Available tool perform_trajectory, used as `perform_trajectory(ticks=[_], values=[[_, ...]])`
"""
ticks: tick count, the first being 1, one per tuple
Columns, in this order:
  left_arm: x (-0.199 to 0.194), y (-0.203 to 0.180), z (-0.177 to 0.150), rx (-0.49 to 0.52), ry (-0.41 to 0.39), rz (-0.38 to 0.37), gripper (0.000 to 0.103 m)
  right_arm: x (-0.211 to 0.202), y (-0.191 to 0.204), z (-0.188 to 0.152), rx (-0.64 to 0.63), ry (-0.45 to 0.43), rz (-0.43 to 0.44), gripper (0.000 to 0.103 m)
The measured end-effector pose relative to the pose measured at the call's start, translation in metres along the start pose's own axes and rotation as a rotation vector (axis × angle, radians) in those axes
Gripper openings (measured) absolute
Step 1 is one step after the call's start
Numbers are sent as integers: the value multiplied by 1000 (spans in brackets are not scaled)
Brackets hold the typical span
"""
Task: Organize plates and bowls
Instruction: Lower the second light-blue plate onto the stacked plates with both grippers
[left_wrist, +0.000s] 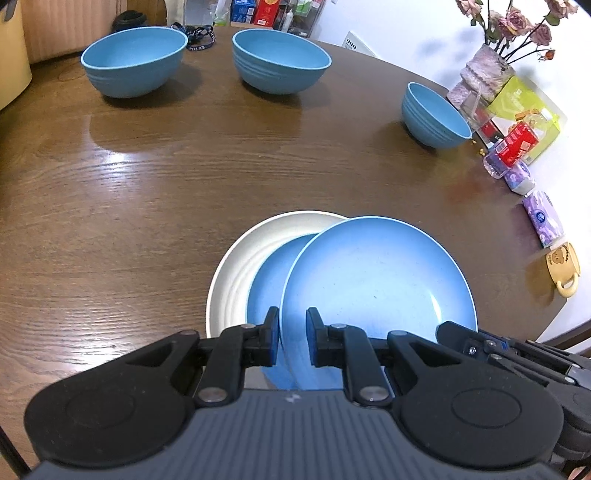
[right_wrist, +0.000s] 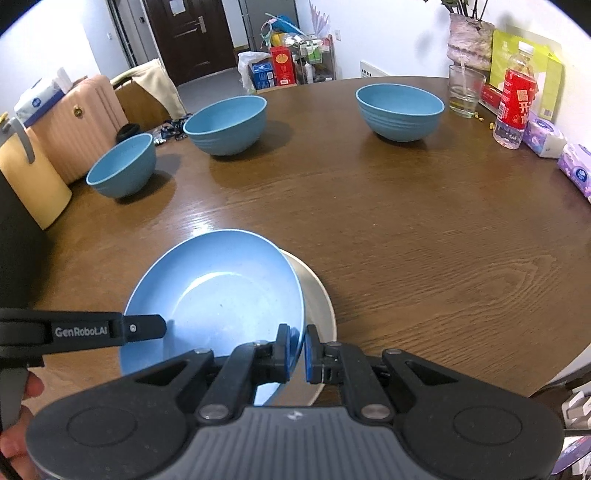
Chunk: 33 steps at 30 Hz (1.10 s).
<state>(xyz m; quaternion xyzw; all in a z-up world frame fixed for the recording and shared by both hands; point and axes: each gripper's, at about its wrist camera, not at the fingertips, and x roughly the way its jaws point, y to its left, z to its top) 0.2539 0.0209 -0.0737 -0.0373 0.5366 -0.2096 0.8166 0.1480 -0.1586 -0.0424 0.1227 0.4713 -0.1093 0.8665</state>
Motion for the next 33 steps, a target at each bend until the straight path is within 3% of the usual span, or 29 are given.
perform_trajectory(ticks=[12, 33], values=[[17, 8, -4, -29, 2, 50, 15, 23, 7, 2, -96, 35, 8, 8], [25, -6, -6, 51, -11, 130, 16, 41, 11, 2, -153, 59, -2, 10]])
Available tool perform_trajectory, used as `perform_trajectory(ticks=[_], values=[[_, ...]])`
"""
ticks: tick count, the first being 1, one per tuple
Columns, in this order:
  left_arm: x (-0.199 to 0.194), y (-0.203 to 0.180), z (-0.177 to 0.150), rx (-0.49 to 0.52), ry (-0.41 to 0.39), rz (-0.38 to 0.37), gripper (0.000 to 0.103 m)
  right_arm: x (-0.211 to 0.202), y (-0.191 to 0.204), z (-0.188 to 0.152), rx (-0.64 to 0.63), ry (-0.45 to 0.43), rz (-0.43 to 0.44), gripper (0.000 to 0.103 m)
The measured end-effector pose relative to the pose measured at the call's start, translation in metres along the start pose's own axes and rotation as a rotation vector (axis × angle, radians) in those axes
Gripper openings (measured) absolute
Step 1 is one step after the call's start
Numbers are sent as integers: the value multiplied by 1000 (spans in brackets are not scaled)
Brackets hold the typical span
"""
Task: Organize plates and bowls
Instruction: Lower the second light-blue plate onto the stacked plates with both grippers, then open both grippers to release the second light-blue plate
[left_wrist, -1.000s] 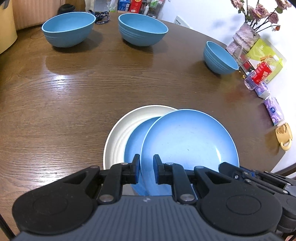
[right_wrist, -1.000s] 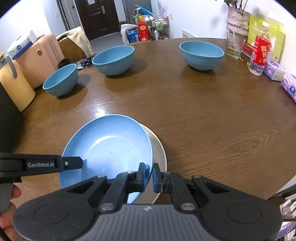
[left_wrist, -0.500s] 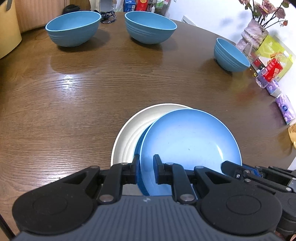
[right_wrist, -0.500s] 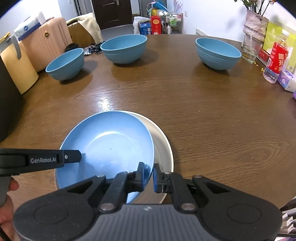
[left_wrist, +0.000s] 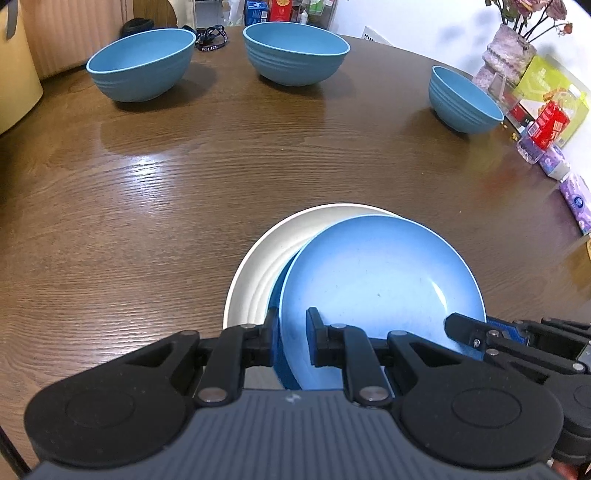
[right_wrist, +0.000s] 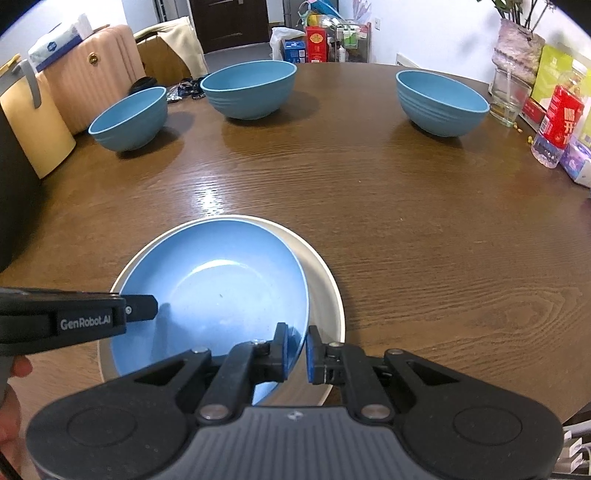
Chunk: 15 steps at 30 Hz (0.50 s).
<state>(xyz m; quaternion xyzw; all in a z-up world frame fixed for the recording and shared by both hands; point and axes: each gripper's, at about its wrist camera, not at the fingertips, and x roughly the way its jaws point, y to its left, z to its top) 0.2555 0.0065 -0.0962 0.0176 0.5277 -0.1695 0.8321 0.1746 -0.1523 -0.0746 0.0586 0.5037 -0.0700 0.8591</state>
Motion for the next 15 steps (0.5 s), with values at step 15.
perform_trajectory(ticks=[15], values=[[-3, 1, 0, -13, -4, 1, 16, 4, 8, 3, -43, 2, -30, 19]])
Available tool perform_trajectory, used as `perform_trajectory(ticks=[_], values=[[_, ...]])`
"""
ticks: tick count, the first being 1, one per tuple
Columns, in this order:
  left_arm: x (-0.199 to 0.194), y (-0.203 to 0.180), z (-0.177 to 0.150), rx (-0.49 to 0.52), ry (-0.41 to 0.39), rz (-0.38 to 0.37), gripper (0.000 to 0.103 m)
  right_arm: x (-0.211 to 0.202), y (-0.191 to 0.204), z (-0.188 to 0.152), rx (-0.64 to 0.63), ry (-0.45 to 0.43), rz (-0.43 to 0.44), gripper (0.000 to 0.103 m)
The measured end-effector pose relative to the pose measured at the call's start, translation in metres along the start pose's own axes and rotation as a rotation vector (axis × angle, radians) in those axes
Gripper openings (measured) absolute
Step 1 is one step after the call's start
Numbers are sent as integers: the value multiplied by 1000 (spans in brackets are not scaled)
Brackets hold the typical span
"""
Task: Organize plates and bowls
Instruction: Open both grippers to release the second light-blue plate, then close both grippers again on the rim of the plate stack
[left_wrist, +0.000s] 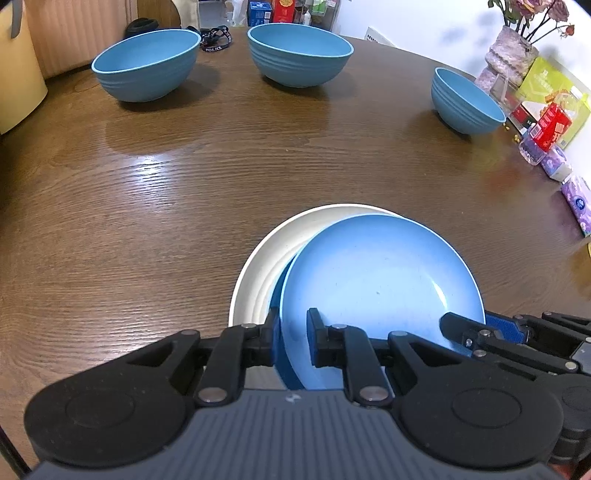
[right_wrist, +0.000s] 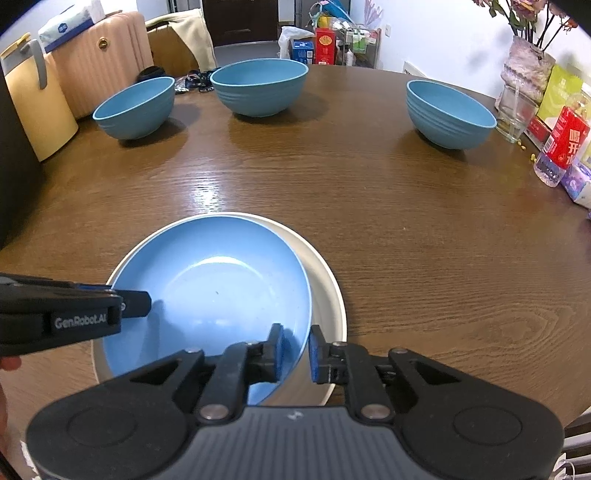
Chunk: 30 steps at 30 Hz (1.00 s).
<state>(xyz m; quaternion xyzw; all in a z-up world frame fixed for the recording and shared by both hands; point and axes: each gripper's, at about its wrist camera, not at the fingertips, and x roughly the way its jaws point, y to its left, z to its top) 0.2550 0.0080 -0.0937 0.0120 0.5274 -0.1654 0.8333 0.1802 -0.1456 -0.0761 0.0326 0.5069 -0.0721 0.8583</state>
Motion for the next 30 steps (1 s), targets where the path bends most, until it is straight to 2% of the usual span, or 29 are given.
perform_trajectory(ticks=[4, 6, 8, 11, 20, 26, 30], values=[[-4, 5, 0, -21, -7, 0, 18, -1, -3, 0, 16, 0, -4, 27], [-6, 8, 0, -33, -10, -3, 23, -2, -4, -1, 29, -3, -9, 40], [-9, 10, 0, -36, -15, -10, 32, -4, -6, -2, 39, -8, -8, 43], [-12, 9, 0, -30, -22, -18, 39, -6, -7, -3, 50, -14, -6, 47], [-15, 11, -4, -31, -26, -39, 42, -8, -4, -7, 48, -8, -1, 46], [-24, 14, -6, -46, -49, -35, 44, -13, -3, -8, 54, -21, 9, 40], [-24, 17, -6, -55, -49, -28, 44, -13, -1, -7, 51, -23, 19, 30]])
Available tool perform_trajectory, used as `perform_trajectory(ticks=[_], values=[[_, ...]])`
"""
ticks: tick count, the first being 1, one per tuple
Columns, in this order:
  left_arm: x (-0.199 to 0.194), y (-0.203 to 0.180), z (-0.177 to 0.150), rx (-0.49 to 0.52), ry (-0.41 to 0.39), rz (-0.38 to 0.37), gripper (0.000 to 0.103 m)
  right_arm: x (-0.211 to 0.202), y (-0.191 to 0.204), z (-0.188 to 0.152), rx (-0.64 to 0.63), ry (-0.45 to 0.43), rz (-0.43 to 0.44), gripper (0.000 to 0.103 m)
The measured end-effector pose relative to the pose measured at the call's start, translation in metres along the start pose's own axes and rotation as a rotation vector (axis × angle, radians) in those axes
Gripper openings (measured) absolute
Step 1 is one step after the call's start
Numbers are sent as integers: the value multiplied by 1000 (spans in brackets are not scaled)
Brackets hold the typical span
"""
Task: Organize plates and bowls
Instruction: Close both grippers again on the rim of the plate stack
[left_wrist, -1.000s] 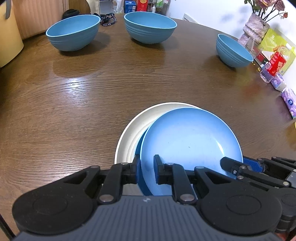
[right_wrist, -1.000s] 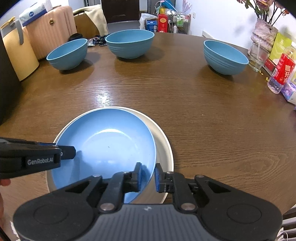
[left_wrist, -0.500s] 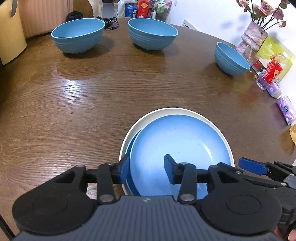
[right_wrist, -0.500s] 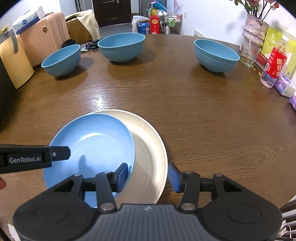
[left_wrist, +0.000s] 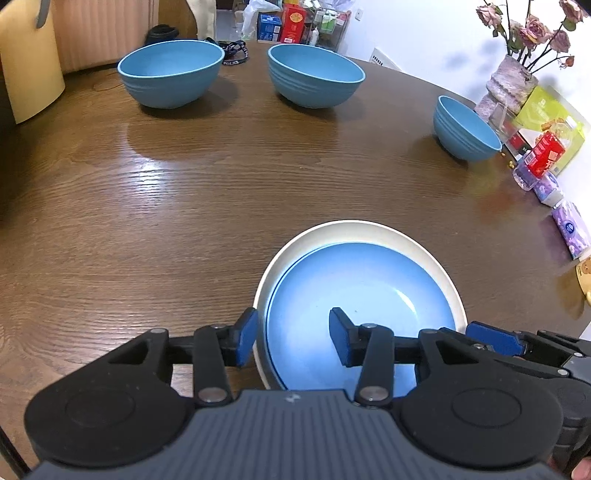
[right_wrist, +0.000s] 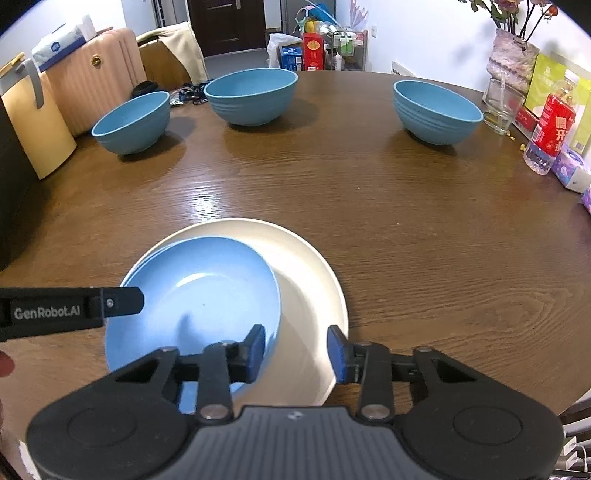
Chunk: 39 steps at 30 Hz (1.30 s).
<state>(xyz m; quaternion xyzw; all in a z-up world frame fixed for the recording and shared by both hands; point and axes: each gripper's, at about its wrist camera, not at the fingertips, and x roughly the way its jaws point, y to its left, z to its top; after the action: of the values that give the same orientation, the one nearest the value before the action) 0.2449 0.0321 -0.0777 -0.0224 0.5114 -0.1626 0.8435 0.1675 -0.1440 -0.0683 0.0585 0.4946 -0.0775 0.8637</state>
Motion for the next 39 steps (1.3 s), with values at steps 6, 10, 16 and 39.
perform_trajectory(ticks=[6, 10, 16, 39], values=[[2, 3, -1, 3, 13, -6, 41, 3, 2, 0, -1, 11, 6, 26], [4, 3, -2, 13, 25, -29, 27, 6, 5, 1, -6, 22, 21, 10], [5, 2, -1, 24, 22, -32, 25, 10, 5, -2, -8, 16, 9, 10], [8, -3, 0, 43, 27, -48, 19, 8, -9, -6, 55, -27, -3, 13]])
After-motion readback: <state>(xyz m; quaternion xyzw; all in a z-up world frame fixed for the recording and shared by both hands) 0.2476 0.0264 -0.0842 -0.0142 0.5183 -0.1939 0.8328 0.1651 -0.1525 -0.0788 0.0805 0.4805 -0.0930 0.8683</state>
